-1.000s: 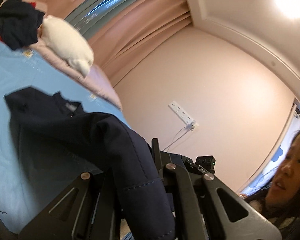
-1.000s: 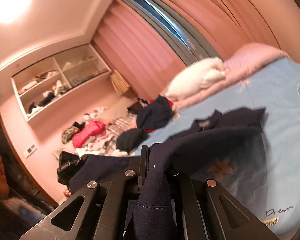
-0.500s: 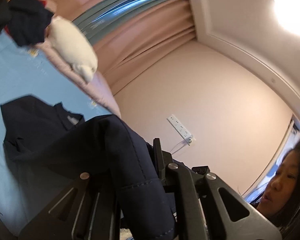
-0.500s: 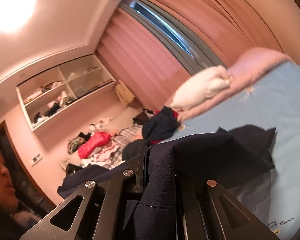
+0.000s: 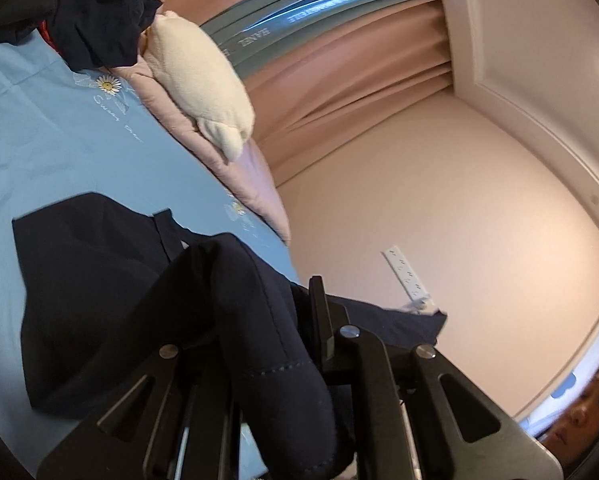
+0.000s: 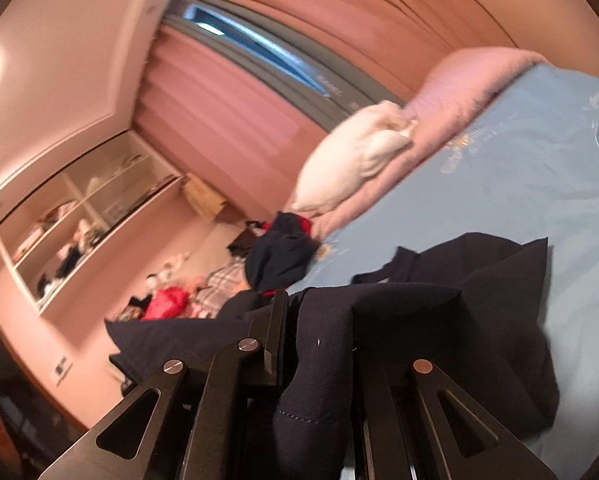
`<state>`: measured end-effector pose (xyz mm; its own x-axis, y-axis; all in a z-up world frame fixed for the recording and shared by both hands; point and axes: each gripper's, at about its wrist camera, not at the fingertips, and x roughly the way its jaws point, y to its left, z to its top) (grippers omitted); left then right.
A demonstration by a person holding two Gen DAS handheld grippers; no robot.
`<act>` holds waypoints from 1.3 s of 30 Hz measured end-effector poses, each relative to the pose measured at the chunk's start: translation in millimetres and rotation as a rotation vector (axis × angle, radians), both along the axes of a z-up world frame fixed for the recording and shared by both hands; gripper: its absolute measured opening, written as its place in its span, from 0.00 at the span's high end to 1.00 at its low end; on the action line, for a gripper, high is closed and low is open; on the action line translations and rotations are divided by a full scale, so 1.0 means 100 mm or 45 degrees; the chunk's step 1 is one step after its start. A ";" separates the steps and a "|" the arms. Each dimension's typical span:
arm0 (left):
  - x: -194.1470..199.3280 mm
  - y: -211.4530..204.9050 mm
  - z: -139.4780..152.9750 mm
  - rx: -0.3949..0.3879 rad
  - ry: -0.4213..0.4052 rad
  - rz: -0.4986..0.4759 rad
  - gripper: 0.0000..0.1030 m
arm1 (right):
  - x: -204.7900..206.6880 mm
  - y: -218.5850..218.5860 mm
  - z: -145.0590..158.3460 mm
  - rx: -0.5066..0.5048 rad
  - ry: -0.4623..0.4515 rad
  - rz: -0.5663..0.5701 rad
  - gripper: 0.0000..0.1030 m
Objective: Fold large clothes
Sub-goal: 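Lift the hem with both tools and carry it toward the collar, then lay the hem down over the collar and open both tools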
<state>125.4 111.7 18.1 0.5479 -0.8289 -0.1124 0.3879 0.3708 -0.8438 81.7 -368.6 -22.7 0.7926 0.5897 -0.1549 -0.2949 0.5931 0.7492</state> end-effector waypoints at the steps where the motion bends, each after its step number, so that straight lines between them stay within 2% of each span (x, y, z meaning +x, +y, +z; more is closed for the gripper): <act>1: 0.12 -0.02 -0.03 0.008 0.016 0.012 0.89 | 0.06 -0.03 -0.03 0.003 0.018 -0.006 0.93; 7: 0.72 -0.01 -0.32 -0.009 0.159 0.092 0.91 | 0.50 -0.24 -0.24 0.057 0.149 -0.067 0.93; 9: 0.87 0.01 -0.46 -0.033 0.218 0.103 0.91 | 0.63 -0.30 -0.40 0.094 0.237 -0.069 0.93; 12: 1.06 0.01 -0.69 -0.011 0.304 0.130 0.91 | 0.77 -0.31 -0.59 0.085 0.340 -0.081 0.93; 16: 1.18 0.04 -0.98 -0.010 0.414 0.169 0.90 | 0.88 -0.29 -0.76 0.061 0.437 -0.080 0.93; 20: 1.31 0.10 -1.24 0.031 0.561 0.212 0.89 | 1.05 -0.28 -0.88 0.052 0.558 -0.087 0.93; 24: 1.45 0.08 -1.39 0.071 0.669 0.239 0.87 | 1.19 -0.24 -0.98 -0.006 0.676 -0.104 0.93; 27: 1.56 0.06 -1.47 0.093 0.726 0.252 0.87 | 1.24 -0.28 -1.06 0.018 0.723 -0.105 0.93; 30: 1.65 0.07 -1.61 0.037 0.841 0.270 0.87 | 1.28 -0.36 -1.17 0.134 0.781 -0.097 0.84; 33: 1.70 0.11 -1.72 -0.048 0.921 0.290 0.79 | 1.28 -0.45 -1.25 0.262 0.838 -0.095 0.79; 34: 1.69 0.12 -1.72 -0.069 0.928 0.290 0.71 | 1.28 -0.47 -1.25 0.288 0.862 -0.096 0.77; 35: 1.69 0.14 -1.72 -0.094 0.928 0.293 0.60 | 1.27 -0.48 -1.24 0.315 0.876 -0.095 0.71; 36: 1.70 0.15 -1.68 -0.120 0.916 0.295 0.53 | 1.26 -0.50 -1.20 0.352 0.870 -0.096 0.57; 37: 1.72 0.16 -1.63 -0.137 0.904 0.303 0.41 | 1.27 -0.51 -1.17 0.391 0.856 -0.100 0.50; 38: 1.74 0.17 -1.58 -0.143 0.891 0.317 0.34 | 1.27 -0.53 -1.13 0.432 0.841 -0.107 0.35; 39: 1.76 0.18 -1.52 -0.131 0.877 0.339 0.32 | 1.28 -0.55 -1.09 0.463 0.825 -0.113 0.27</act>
<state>301.7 129.6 -134.1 0.5655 -0.7028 -0.4316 -0.3332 0.2840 -0.8991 209.4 -423.5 -131.2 0.6561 0.6308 -0.4143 0.3096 0.2756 0.9100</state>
